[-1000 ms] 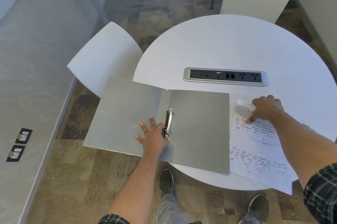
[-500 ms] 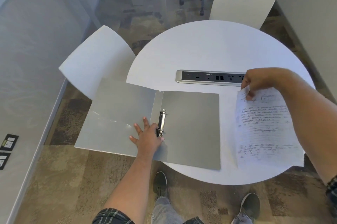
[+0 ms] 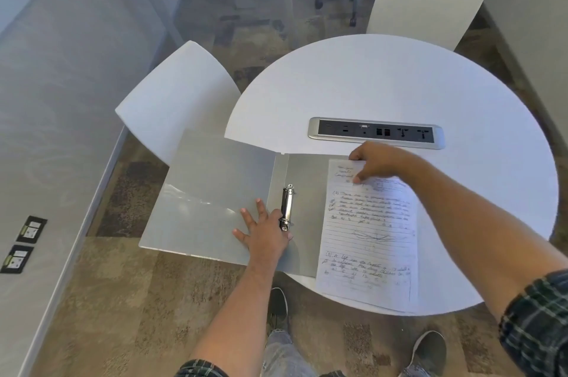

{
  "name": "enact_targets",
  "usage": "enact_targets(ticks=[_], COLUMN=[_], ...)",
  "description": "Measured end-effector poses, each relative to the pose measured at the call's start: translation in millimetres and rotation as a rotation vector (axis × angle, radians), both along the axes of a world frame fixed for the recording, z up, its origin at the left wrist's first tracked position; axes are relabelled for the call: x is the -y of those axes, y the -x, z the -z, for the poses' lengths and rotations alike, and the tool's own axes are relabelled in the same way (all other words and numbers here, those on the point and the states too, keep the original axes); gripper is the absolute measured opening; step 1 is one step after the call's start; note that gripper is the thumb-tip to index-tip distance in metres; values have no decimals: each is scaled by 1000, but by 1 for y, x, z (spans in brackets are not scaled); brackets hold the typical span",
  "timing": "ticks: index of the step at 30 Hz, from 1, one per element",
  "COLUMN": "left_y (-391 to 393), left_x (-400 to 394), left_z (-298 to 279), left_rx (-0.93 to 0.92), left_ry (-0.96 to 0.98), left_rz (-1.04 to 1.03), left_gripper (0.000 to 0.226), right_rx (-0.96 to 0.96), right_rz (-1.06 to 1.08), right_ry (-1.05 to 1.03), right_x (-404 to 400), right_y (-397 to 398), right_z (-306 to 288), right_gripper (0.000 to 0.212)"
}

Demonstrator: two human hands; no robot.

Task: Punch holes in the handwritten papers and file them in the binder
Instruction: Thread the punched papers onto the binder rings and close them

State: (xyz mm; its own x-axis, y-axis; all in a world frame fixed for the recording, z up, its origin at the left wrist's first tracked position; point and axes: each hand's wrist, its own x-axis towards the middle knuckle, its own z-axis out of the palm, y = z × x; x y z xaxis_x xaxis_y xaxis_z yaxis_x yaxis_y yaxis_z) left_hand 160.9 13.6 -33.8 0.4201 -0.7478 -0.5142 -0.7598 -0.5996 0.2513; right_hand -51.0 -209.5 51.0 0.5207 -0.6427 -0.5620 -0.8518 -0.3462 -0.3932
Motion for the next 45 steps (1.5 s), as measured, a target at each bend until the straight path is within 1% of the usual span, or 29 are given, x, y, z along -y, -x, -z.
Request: enact_targets(ticks=[3, 4, 7, 10, 13, 17, 18, 20, 21, 22, 24, 27, 30, 33, 35, 42, 44, 45], left_y=[14, 19, 37, 53, 64, 77, 80, 84, 86, 87, 88, 90, 91, 90, 88, 77, 73, 72], left_x=[-4, -5, -8, -11, -10, -7, -7, -6, -5, -5, -3, 1, 3, 4, 4, 2, 0, -1], left_z=[-1, -1, -3, -3, -3, 0, 0, 1, 2, 2, 2, 0, -1, -4, -5, -10, -10, -10], left_rx=[41, 58, 125, 135, 140, 86, 71, 46, 43, 46, 57, 66, 63, 59, 53, 84, 111, 123], left_ry=[1, 1, 22, 36, 4, -22, -24, -25, -26, -27, -34, -44, -58, -80, -104, -160, -142, -131], left_rz=[20, 31, 86, 145, 206, 224, 216, 193, 183, 176, 169, 161, 151, 165, 182, 296, 319, 326], left_gripper=[46, 45, 40, 39, 45, 50, 49, 46, 44, 43, 43, 43, 41, 39, 40, 41, 43, 45], right_rx=[-50, -63, -58, -82, -132, -163, -168, -172, -146, -98, 3, 66, -9, -80, -106, -149, -82, -18], right_rz=[45, 62, 138, 158, 135, 68, 54, 40, 47, 53, 31, -36, -85, -89, -73, 44, 95, 122], right_ry=[244, 284, 287, 317, 409, 589, 633, 700, 712, 711, 677, 575, 468, 428, 412, 385, 395, 398], right_x=[-16, -20, -26, -29, -29, -34, -36, -44, -49, -56, -72, -102, -128, -140, -145, -164, -165, -165], right_y=[-18, -22, -27, -23, -19, -12, -10, -7, -6, -5, -3, 5, 12, 14, 13, 3, 1, 1], right_z=[28, 35, 53, 66, 75, 82, 82, 82, 83, 84, 88, 99, 111, 118, 119, 117, 112, 110], right_gripper=[37, 38, 34, 34, 35, 36, 41, 58, 64, 66, 60, 52, 61, 72, 74, 68, 63, 58])
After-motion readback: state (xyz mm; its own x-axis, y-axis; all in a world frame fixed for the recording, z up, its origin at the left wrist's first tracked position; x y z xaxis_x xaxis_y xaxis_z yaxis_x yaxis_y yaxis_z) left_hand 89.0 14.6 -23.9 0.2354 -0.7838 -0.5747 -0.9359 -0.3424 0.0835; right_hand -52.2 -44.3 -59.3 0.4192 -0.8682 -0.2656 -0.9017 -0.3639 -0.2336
